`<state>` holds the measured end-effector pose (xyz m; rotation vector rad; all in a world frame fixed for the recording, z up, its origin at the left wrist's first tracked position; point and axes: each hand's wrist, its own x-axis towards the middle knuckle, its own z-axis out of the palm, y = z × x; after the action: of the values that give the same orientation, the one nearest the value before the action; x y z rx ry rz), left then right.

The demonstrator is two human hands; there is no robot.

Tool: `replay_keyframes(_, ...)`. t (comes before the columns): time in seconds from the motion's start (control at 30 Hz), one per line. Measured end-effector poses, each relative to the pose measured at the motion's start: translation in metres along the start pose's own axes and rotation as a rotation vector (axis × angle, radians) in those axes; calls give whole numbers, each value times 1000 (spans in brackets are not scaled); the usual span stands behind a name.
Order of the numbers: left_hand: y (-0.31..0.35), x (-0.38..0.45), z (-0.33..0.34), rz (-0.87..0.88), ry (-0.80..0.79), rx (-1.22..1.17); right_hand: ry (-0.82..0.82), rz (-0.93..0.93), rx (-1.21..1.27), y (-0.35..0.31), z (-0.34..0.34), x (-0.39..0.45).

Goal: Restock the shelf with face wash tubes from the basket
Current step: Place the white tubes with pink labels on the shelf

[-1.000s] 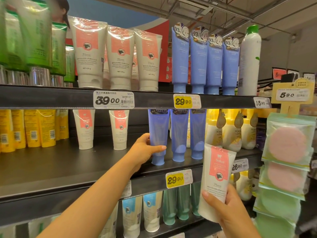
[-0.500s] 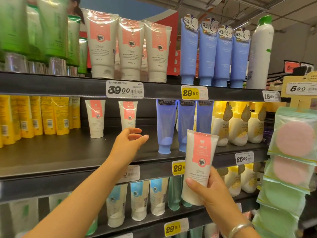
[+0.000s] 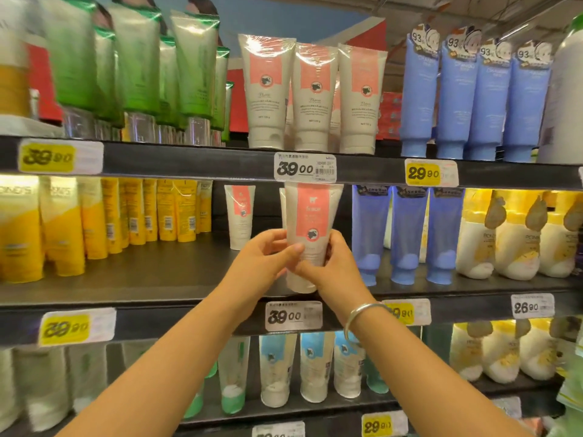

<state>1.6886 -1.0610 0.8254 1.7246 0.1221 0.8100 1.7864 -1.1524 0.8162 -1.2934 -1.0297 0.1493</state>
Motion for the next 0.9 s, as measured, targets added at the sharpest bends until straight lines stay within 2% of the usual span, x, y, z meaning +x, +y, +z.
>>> replay_keyframes(0.13,-10,14,-1,-59,53,25,29,48,-42,10,8,10)
replay_keyframes(0.37,-24,30,-2,-114,38,11,23,123,-143,17,8,22)
replay_keyframes(0.5,-27,33,-4,-148,15,20,-23,130,-195,20,-3,20)
replay_keyframes(0.9,-31,43,-5,-187,-2,3,42,126,-265,24,-8,19)
